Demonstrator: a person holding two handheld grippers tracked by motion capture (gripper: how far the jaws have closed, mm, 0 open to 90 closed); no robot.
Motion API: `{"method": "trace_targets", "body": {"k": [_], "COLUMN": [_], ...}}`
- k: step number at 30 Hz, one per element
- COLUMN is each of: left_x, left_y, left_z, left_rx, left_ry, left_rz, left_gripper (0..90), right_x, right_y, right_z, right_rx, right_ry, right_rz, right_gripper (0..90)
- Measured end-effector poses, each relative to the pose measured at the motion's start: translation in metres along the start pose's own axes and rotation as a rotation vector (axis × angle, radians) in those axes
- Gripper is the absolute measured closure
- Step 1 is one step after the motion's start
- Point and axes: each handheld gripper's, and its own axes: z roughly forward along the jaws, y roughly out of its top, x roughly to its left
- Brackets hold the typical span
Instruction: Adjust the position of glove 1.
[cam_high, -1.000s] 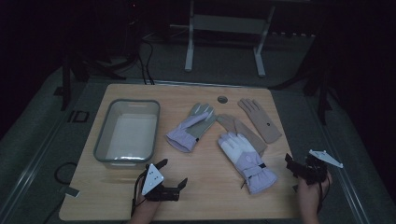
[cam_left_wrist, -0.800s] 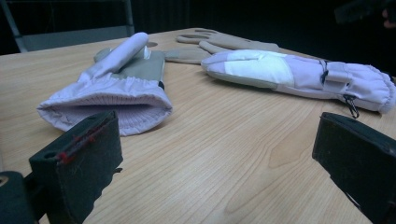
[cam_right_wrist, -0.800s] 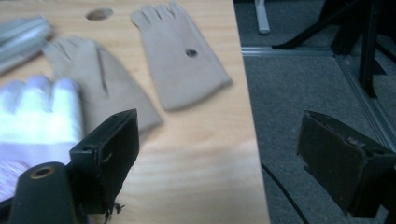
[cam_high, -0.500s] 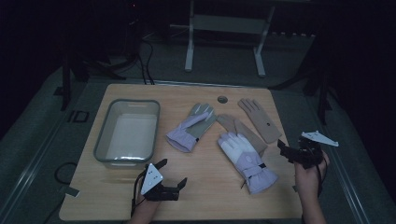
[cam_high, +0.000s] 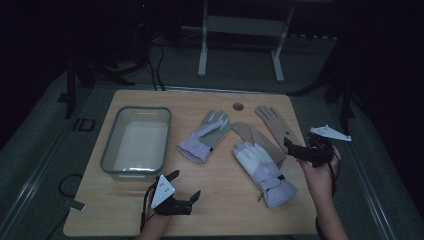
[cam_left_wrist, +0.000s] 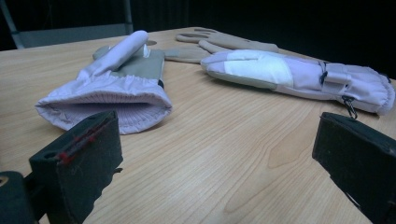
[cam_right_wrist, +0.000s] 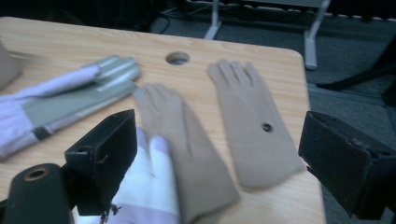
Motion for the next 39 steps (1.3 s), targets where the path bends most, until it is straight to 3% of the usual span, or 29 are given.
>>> {"method": "trace_targets", "body": {"k": [3,4,9,10,13,19,20,25,28,29,31,33,35,39], "left_x": [0.0,0.0,0.0,0.0,0.0,0.001,0.001,0.001,0.0,0.0,0.001,0.001,0.001,0.002], "left_y": [0.0,0.0,0.0,0.0,0.0,0.0,0.001,0.001,0.001,0.001,0.001,0.0,0.0,0.001], "left_z": [0.0,0.0,0.0,0.0,0.0,0.001,0.001,0.001,0.001,0.001,0.001,0.0,0.001,0.001], "left_rx": [0.0,0.0,0.005,0.005,0.006,0.009,0.011,0.014,0.012,0.012,0.011,0.01,0.009,0.016], "left_ry": [-0.001,-0.001,-0.004,-0.004,-0.008,-0.012,-0.014,-0.017,-0.01,-0.01,-0.011,-0.012,-0.016,-0.024], "left_rz": [-0.002,-0.001,-0.001,-0.001,0.0,-0.003,-0.003,-0.002,0.003,0.003,0.003,-0.001,0.0,-0.014], "left_gripper": [1.6,1.6,1.6,1.6,1.6,1.6,1.6,1.6,1.6,1.6,1.6,1.6,1.6,1.6], "right_x": [0.01,0.018,0.038,0.038,0.06,0.083,0.101,0.123,0.146,0.146,0.162,0.167,0.18,0.192], "right_y": [0.009,0.016,0.029,0.029,0.039,0.048,0.052,0.057,0.059,0.059,0.058,0.058,0.053,0.045], "right_z": [0.003,0.006,0.015,0.015,0.027,0.043,0.056,0.075,0.095,0.095,0.112,0.118,0.135,0.155], "right_rx": [-0.001,-0.001,0.0,0.0,0.011,0.026,0.038,0.051,0.07,0.07,0.093,0.107,0.136,0.171], "right_ry": [0.018,0.049,0.096,0.096,0.126,0.153,0.178,0.197,0.209,0.209,0.212,0.218,0.213,0.212], "right_rz": [-0.022,-0.032,-0.069,-0.069,-0.104,-0.133,-0.151,-0.15,-0.16,-0.16,-0.169,-0.172,-0.173,-0.139], "right_gripper": [11.6,11.5,11.5,11.5,11.6,11.8,11.8,13.1,13.1,13.1,13.1,13.1,14.3,19.5]}}
